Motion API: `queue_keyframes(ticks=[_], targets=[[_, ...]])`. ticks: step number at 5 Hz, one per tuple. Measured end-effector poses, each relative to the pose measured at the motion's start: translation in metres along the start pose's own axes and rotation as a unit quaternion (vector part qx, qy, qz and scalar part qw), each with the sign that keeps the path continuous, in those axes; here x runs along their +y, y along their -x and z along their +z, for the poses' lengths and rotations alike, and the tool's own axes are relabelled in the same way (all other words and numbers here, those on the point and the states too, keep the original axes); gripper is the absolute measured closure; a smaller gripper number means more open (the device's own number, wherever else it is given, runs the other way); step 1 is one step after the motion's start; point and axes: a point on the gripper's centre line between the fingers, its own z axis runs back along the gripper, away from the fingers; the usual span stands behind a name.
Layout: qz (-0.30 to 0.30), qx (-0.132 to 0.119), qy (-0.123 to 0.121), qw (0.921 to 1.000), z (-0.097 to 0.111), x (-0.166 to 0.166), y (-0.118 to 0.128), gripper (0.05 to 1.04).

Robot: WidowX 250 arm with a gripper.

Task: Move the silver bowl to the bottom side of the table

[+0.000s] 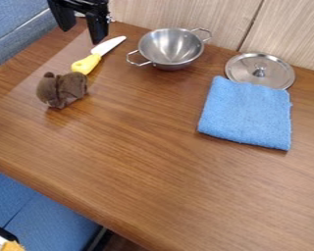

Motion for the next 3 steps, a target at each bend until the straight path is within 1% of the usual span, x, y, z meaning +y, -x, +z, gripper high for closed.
queue_keyframes(ticks=[1, 2, 3], targets=[[0.001, 0.016, 0.012, 0.9998, -0.012, -0.003, 0.003, 0.082], [-0.007, 0.020, 0.069, 0.9974, -0.028, -0.012, -0.013, 0.082], [-0.010, 0.005, 0.151, 0.9884, -0.042, -0.021, -0.033, 0.082]])
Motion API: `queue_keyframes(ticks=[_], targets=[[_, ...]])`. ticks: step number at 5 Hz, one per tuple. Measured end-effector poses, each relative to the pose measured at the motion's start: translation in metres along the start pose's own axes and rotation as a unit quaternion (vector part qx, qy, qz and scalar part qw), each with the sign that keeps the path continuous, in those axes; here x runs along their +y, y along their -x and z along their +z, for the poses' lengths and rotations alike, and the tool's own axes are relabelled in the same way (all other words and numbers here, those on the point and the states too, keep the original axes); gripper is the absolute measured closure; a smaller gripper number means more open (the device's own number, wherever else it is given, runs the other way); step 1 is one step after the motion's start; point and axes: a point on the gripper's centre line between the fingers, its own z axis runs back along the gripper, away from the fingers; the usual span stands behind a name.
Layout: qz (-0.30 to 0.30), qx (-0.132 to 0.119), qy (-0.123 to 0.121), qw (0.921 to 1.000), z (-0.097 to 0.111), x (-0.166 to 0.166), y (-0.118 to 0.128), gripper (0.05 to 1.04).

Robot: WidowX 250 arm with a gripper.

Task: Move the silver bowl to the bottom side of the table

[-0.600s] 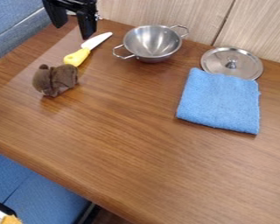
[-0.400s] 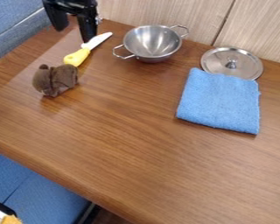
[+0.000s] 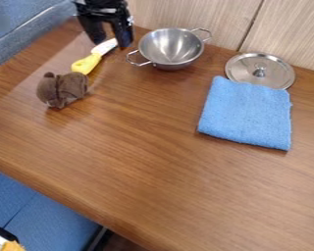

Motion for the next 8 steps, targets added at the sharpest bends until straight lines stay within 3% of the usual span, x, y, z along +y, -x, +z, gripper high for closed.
queue_keyframes(ticks=[1, 3, 4, 5, 6, 7, 8], targets=[[0.001, -0.014, 0.047, 0.9988, -0.007, -0.004, -0.018, 0.082], [-0.001, -0.019, 0.108, 0.9940, -0.027, -0.011, -0.034, 0.131], [-0.020, -0.005, 0.092, 0.9955, -0.036, -0.023, -0.038, 0.411], [-0.035, -0.002, 0.092, 0.9951, -0.040, -0.034, -0.042, 0.718], [-0.035, -0.004, 0.091, 0.9952, -0.040, -0.032, -0.042, 0.933], [-0.017, 0.005, 0.080, 0.9966, -0.042, -0.026, -0.037, 1.006], [-0.010, 0.012, 0.072, 0.9973, -0.042, -0.022, -0.035, 1.007]])
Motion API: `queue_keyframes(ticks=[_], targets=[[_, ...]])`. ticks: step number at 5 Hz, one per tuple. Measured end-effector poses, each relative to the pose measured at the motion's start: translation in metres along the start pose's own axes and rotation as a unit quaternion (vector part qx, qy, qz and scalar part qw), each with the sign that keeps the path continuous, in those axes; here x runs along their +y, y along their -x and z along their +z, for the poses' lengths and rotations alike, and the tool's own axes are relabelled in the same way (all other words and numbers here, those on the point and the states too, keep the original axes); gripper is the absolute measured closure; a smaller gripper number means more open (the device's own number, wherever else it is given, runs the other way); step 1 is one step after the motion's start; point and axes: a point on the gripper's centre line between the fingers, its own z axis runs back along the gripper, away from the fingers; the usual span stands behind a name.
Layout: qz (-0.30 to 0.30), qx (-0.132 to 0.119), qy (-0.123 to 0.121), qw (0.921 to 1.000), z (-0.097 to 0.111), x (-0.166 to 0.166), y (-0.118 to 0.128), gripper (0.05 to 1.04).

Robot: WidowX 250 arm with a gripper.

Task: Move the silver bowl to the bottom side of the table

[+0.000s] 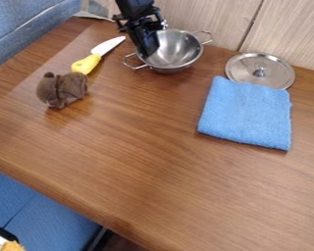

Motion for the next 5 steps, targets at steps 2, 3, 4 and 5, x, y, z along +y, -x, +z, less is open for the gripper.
queue_keyframes(ticks=[2, 3, 4, 5], targets=[[0.012, -0.019, 0.002, 0.9998, 0.022, 0.005, 0.011, 1.007], [0.010, -0.023, 0.015, 0.9996, 0.034, -0.011, 0.027, 1.007], [0.000, -0.011, 0.006, 0.9999, 0.042, -0.025, 0.052, 1.007], [-0.016, 0.003, 0.006, 0.9998, 0.039, -0.038, 0.078, 1.007]])
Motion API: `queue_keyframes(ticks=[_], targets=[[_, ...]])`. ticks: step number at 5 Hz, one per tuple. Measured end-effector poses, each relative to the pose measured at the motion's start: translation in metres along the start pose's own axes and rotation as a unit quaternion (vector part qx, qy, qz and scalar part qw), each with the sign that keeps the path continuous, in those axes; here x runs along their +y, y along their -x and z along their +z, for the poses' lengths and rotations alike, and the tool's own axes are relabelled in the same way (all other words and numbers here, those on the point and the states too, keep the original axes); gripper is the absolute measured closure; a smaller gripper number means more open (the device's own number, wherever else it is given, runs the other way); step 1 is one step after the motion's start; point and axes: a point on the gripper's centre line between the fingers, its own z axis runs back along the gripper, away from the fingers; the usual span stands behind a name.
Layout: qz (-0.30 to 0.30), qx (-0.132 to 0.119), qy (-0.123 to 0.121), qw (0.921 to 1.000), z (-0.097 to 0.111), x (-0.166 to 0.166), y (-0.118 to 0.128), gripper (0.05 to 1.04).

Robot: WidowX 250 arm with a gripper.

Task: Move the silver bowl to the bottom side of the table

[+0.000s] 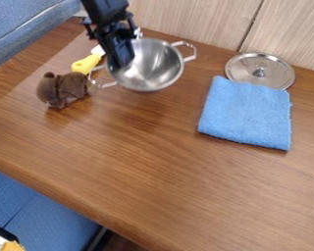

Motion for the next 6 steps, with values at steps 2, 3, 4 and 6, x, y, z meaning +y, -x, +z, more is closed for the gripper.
queue_keyframes(ticks=[2, 3, 4, 6], targets=[[-0.018, 0.012, -0.018, 0.9996, 0.002, -0.011, 0.054, 1.010], [-0.016, 0.027, -0.024, 0.9992, -0.002, -0.016, 0.072, 1.010], [-0.020, 0.043, -0.024, 0.9986, -0.015, -0.020, 0.086, 1.010], [0.015, 0.054, -0.040, 0.9976, -0.018, -0.013, 0.093, 0.931]])
